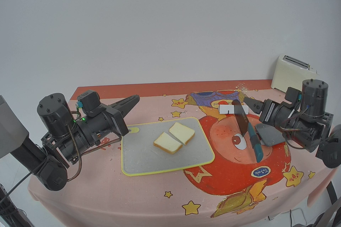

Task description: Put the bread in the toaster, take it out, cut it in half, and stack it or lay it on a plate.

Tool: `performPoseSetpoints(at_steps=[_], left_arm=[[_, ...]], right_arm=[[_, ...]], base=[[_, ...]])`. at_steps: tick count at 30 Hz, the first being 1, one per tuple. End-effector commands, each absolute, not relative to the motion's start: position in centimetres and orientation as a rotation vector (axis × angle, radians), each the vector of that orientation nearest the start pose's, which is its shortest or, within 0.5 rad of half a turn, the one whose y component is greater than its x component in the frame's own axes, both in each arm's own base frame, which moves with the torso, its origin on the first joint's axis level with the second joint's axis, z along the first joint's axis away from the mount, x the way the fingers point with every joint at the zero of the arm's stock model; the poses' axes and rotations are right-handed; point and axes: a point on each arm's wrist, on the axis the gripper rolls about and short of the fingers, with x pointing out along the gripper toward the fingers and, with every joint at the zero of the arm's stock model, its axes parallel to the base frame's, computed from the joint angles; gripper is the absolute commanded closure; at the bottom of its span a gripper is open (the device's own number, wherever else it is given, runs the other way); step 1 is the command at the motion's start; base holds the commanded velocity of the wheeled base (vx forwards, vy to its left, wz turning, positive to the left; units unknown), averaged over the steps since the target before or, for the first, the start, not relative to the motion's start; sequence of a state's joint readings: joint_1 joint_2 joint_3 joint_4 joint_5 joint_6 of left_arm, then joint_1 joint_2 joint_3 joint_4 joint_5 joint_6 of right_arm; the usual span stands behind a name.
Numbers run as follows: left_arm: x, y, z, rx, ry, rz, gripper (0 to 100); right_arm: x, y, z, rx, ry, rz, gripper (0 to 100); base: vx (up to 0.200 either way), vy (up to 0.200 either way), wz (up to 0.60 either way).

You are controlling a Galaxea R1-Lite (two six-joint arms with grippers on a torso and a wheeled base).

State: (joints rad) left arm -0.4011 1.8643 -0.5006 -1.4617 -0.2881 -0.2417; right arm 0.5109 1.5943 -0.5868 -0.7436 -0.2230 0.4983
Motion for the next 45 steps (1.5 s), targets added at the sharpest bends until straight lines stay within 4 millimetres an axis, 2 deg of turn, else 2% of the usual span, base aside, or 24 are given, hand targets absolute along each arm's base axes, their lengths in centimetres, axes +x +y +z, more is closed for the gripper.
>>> performPoseSetpoints(at_steps=[1,5,7,9,12,14,18,20,21,22,23,25,27,31,38,41,45], left_arm=[[26.3,-11.8,15.0,-0.252,-0.088,-0.699,100],[26.2,-12.1,15.1,-0.274,-0.107,-0.680,100],[26.1,-12.6,15.6,-0.292,-0.118,-0.702,100],[25.6,-13.3,15.7,-0.319,-0.098,-0.735,100],[24.2,-14.1,15.8,-0.361,0.004,-0.771,100],[23.6,-13.9,15.9,-0.360,0.091,-0.758,100],[23.5,-13.9,15.8,-0.353,0.145,-0.745,100],[23.7,-14.0,15.5,-0.348,0.191,-0.736,100],[23.7,-14.0,15.5,-0.348,0.191,-0.736,100],[23.9,-13.9,15.3,-0.343,0.226,-0.727,100],[23.9,-13.9,15.3,-0.342,0.242,-0.724,100],[24.1,-14.1,15.1,-0.342,0.276,-0.717,100],[24.4,-14.4,15.1,-0.366,0.334,-0.710,100],[24.5,-14.6,14.8,-0.448,0.418,-0.688,100],[24.2,-14.6,14.2,-0.512,0.474,-0.690,100],[24.4,-15.5,14.5,-0.558,0.490,-0.705,100],[24.6,-16.5,13.8,-0.611,0.545,-0.703,100]], right_arm=[[21.0,12.7,17.0,0.481,0.341,0.409,0],[21.1,13.1,16.9,0.495,0.398,0.511,0],[21.8,13.4,16.8,0.481,0.402,0.523,0],[23.3,14.1,17.1,0.460,0.399,0.521,0],[26.1,15.0,19.5,0.463,0.377,0.509,0],[27.2,15.6,19.5,0.445,0.448,0.492,0],[28.3,15.9,18.0,0.415,0.509,0.476,0],[29.1,16.2,15.1,0.344,0.555,0.463,0],[29.1,16.2,15.1,0.344,0.555,0.463,0],[29.3,16.4,13.6,0.320,0.566,0.463,0],[29.3,16.6,13.1,0.317,0.563,0.468,100],[29.8,17.2,12.1,0.316,0.550,0.478,100],[30.2,18.8,10.5,0.320,0.502,0.506,100],[29.8,20.0,9.3,0.308,0.440,0.480,100],[29.1,20.7,10.1,0.314,0.420,0.499,100],[29.1,20.7,10.5,0.317,0.420,0.497,100],[29.2,20.7,11.0,0.319,0.443,0.471,100]], base=[[0.000,0.000,0.00],[0.000,0.000,0.00],[0.000,0.000,0.00],[0.000,0.000,0.00],[0.000,0.000,0.00],[0.000,0.000,0.00],[0.000,0.000,0.00],[0.000,0.000,0.00],[0.000,0.000,0.00],[0.000,0.000,0.00],[0.000,0.000,0.00],[0.000,0.000,0.00],[0.000,0.000,0.00],[0.000,0.000,0.00],[0.000,0.000,0.00],[0.000,0.000,0.00],[0.000,0.000,0.00]])
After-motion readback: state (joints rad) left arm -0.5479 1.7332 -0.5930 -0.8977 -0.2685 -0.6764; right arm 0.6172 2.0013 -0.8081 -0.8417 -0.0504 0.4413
